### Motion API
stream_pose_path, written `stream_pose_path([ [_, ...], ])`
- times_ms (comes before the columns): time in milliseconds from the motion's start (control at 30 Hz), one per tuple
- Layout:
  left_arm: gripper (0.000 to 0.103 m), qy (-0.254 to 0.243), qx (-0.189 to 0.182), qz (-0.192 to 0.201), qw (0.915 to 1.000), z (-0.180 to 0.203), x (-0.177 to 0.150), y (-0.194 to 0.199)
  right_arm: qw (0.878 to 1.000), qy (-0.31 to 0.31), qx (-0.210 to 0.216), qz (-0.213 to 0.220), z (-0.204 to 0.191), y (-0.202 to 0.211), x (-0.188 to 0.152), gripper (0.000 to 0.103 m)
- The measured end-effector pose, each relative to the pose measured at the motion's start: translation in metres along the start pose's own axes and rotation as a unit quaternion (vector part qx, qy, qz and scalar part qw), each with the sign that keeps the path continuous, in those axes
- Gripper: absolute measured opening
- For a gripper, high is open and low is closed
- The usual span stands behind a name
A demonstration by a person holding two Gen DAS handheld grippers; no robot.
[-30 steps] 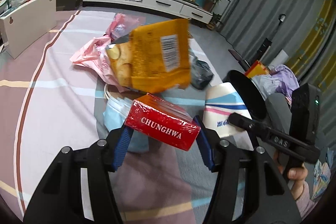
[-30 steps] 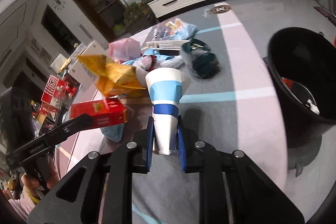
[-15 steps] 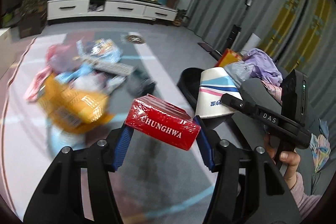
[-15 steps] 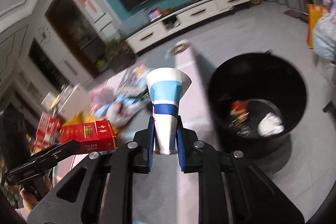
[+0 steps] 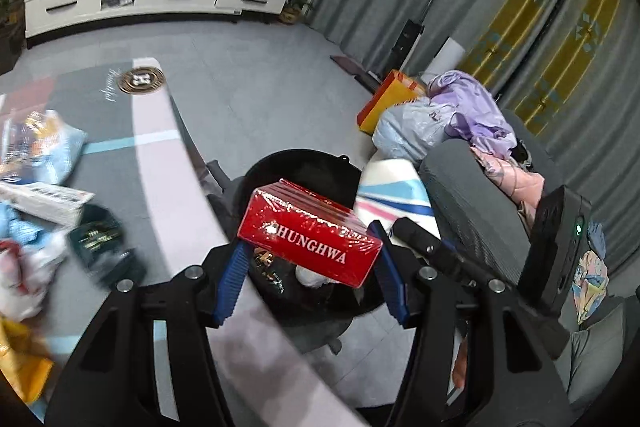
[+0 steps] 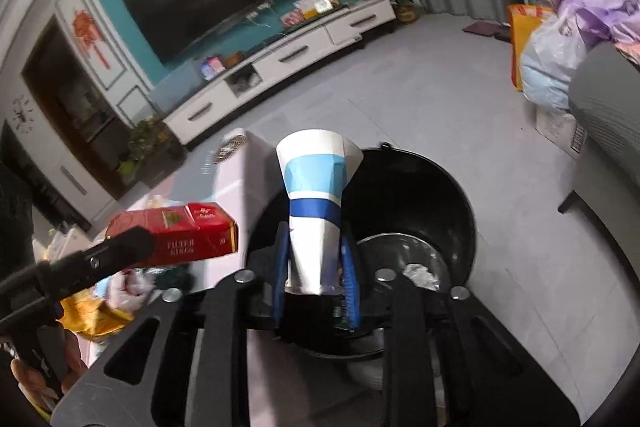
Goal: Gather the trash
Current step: 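Move both tools over the bin and release the box and cup, then grasp the yellow snack bag with left tool while right tool grasps blue masks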
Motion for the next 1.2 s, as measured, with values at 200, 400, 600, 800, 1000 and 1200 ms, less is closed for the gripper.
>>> stream_pose_path([
  [200,0.076,0.027,0.016,-0.021,0.9993,-0.01,-0.002,-0.03,0.999,-0.013,-0.041,-0.025,0.029,-0.015,-0.015,0.055],
  [400,0.083,0.003,0.029,-0.013,0.9995,-0.007,-0.021,0.004,0.999,-0.028,-0.02,-0.037,0.026,-0.002,-0.035,0.059],
  [600,0.087,-0.007,0.054,-0.004,0.9985,-0.016,-0.065,0.061,0.998,-0.005,0.019,-0.065,-0.012,0.017,-0.058,0.066],
  [800,0.087,0.001,0.079,0.008,0.9968,-0.036,-0.107,0.121,0.993,0.032,0.059,-0.101,-0.064,0.028,-0.082,0.068],
  [1000,0.09,0.039,0.128,0.055,0.9894,-0.075,-0.134,0.189,0.986,0.08,0.089,-0.119,-0.122,0.038,-0.104,0.069],
  [1200,0.09,0.111,0.167,0.092,0.9754,-0.131,-0.152,0.241,0.978,0.12,0.1,-0.139,-0.161,0.04,-0.126,0.07],
])
Point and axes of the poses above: each gripper's, at about its wrist camera, not at the fingertips, and y roughly against the way its jaws point, z to its right, x to its top, the point moved 8 cm from there along -y, roughly the way its jaws point, and after that the axes turned 4 degrees about -x, right-handed, at the moved point
